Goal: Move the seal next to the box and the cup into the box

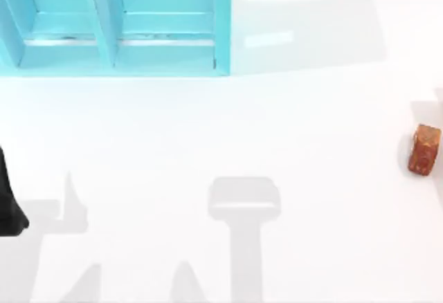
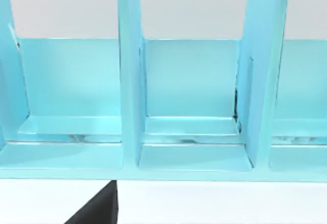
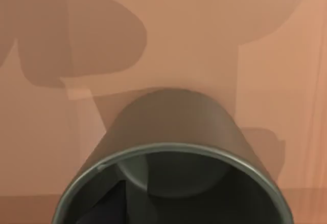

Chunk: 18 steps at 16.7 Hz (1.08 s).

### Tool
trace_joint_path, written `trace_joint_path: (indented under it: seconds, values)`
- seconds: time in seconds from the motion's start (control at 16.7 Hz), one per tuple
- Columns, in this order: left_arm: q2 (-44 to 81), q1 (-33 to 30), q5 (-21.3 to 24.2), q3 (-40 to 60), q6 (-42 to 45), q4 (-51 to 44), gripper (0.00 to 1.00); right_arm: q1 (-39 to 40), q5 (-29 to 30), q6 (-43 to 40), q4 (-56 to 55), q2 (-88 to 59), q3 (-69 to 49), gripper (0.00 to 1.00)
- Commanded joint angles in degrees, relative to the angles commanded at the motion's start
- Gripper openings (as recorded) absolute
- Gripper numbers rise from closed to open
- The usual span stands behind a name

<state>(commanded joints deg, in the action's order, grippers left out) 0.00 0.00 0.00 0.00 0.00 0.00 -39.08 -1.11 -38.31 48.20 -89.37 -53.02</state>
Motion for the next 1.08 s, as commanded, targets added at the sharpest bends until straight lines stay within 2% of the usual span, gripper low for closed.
trace_joint_path:
  seconds: [0.3, 0.48, 0.9, 1.08]
  values:
    - [0.0, 0.0, 0.0, 0.0, 0.0, 0.0, 1.0, 0.74, -2.71, -0.5, 1.14, 1.89, -5.86, 1.0]
    - [0.0, 0.0, 0.0, 0.0, 0.0, 0.0, 1.0, 0.65, -3.71, -0.98, 5.49, 3.02, -11.58, 1.0]
    - [0.0, 0.0, 0.0, 0.0, 0.0, 0.0, 1.0, -0.6, -0.71, -0.8, 21.09, 3.93, -18.7, 1.0]
    - [0.0, 0.0, 0.0, 0.0, 0.0, 0.0, 1.0, -0.28, -0.03, -0.35, 23.43, 4.24, -19.19, 1.0]
